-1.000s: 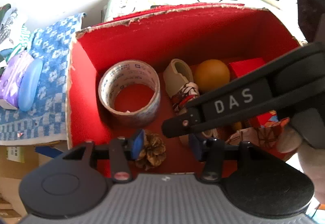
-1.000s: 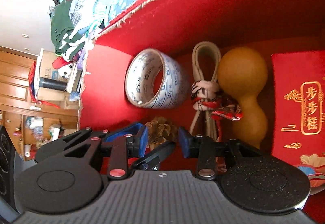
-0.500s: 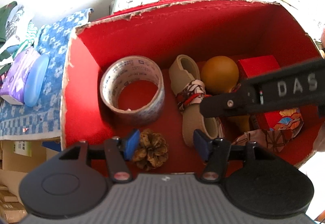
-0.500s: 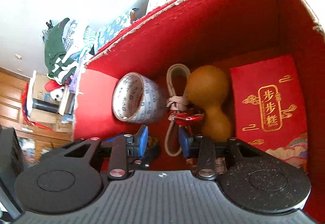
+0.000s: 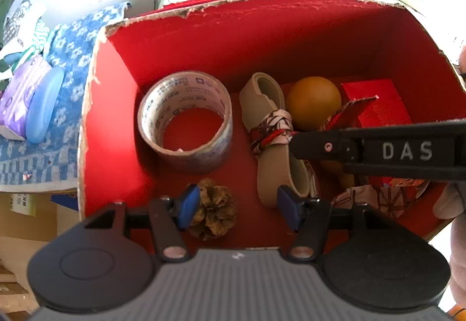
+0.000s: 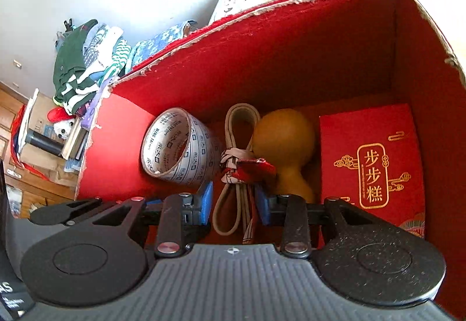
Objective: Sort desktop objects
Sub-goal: 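Open the right gripper to release the pine cone inside the red box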
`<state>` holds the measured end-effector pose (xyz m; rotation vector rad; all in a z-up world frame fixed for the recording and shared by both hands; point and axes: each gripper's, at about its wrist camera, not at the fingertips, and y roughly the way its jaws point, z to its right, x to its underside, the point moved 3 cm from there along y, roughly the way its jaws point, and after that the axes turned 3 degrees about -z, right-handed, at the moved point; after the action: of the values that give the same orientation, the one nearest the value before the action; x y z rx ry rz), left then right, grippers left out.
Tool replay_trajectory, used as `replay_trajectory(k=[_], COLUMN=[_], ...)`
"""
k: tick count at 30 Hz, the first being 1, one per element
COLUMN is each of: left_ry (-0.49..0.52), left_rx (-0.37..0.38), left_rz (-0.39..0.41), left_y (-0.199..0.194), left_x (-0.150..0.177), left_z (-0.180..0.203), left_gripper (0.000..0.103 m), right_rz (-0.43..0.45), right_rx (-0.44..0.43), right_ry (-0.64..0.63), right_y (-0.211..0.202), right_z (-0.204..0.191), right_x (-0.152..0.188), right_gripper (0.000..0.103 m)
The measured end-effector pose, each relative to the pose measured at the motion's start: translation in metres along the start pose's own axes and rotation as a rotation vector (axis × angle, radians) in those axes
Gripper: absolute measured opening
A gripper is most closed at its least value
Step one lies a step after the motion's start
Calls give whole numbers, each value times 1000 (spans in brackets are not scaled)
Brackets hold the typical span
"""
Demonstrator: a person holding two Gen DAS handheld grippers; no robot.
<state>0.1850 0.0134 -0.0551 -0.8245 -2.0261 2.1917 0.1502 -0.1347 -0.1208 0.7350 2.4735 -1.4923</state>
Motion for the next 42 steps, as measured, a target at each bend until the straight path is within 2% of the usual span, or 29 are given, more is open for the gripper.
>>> replay_trajectory(k=[7, 12, 18, 26, 34, 42], left_ry=[-13, -15, -18, -22, -58, -79], left_rx=[16, 18, 22, 23, -28, -6], left_rz=[2, 7, 16, 20, 17, 15], left_y=[0, 1, 2, 4, 2, 2], left_x=[0, 1, 1, 3, 4, 2], left_z=[0, 0, 1, -1, 6, 2], left_gripper=[65, 65, 66, 66, 67, 68], right_rz=[47, 49, 53, 59, 65, 75], right_rx=[103, 91, 130, 126, 120, 124], right_ry=[-124, -108, -123, -107, -91, -88], right_y=[3, 5, 7, 8, 7, 8], right_z=[-11, -7, -11, -11, -10, -11], right_x=[3, 1, 2, 3, 3, 3], right_gripper=[36, 36, 36, 36, 36, 36])
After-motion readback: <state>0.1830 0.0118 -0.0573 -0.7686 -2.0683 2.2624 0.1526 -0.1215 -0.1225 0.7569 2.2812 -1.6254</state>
